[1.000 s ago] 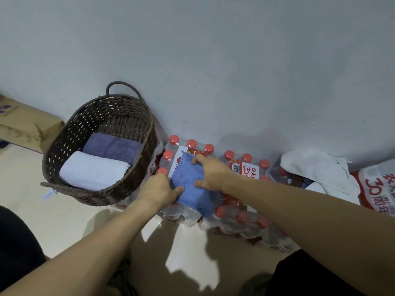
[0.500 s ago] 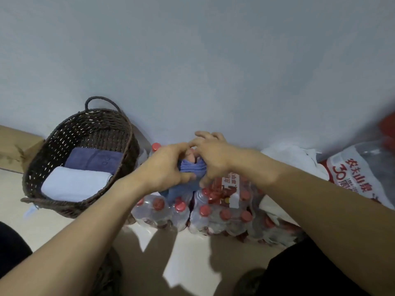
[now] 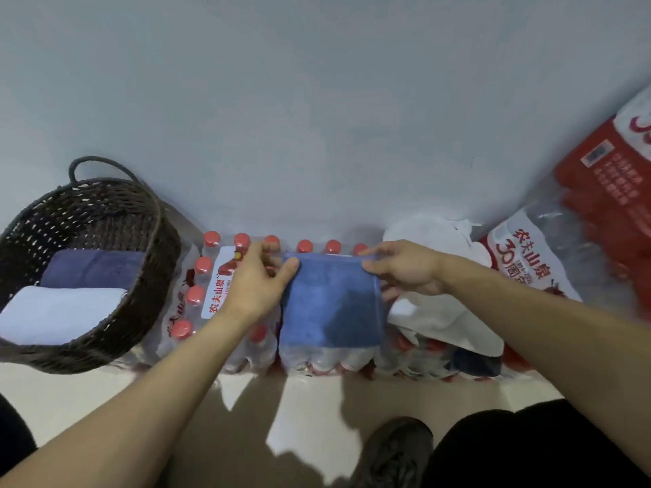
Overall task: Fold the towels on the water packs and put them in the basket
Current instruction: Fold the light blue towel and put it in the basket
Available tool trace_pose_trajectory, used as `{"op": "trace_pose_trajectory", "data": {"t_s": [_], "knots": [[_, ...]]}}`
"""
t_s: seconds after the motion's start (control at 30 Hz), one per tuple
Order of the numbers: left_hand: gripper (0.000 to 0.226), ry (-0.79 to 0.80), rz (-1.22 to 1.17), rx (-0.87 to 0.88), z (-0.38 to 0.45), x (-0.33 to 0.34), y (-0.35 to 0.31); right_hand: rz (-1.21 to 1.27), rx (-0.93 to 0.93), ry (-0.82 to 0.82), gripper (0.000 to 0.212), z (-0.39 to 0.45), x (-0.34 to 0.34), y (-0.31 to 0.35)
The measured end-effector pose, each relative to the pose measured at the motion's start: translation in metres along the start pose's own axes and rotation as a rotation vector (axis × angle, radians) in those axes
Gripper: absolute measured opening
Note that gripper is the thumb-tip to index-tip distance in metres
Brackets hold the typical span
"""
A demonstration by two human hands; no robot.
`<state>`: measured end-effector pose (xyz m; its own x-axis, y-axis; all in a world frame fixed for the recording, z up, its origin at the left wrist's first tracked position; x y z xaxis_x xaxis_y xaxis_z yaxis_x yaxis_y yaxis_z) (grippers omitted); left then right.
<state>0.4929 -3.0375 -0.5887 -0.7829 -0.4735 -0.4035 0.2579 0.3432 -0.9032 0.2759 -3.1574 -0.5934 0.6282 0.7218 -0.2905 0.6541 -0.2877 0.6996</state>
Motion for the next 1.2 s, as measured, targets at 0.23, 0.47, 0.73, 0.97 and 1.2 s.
{"op": "trace_pose_trajectory", "data": {"t_s": [0.23,0.47,0.73,0.97,1.2], "knots": [[0.043,0.303,0.569,-0.134,-0.025,0.044,0.042,-0.439,-0.251,-0.229,0.015,0.012,-0.006,0.015],[0.026,0.138,0.306,0.012,-0.045,0.045,0.030,-0.927,-0.256,0.102,0.066,0.024,0.072,-0.005],[0.045,0.117,0.274,-0.077,-0.041,0.045,0.043,-1.054,-0.129,0.149,0.101,0.029,0.077,-0.015],[0.044,0.187,0.368,-0.222,-0.032,0.044,0.071,-1.187,-0.147,0.101,0.128,0.031,0.087,-0.023],[0.044,0.357,0.333,-0.316,-0.040,0.048,0.086,-0.855,-0.052,0.151,0.100,0.035,0.081,-0.026]]}}
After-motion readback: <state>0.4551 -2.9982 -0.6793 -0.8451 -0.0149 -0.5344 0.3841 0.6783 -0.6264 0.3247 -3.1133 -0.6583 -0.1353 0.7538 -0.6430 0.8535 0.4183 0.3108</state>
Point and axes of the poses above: each hand's wrist, its own z-axis towards the middle knuckle, its own x-axis out of the palm, y = z × x, the point moved 9 cm from there along z, towards the middle knuckle, and after that the axes turned 4 degrees about -y, right-handed, at the moved point
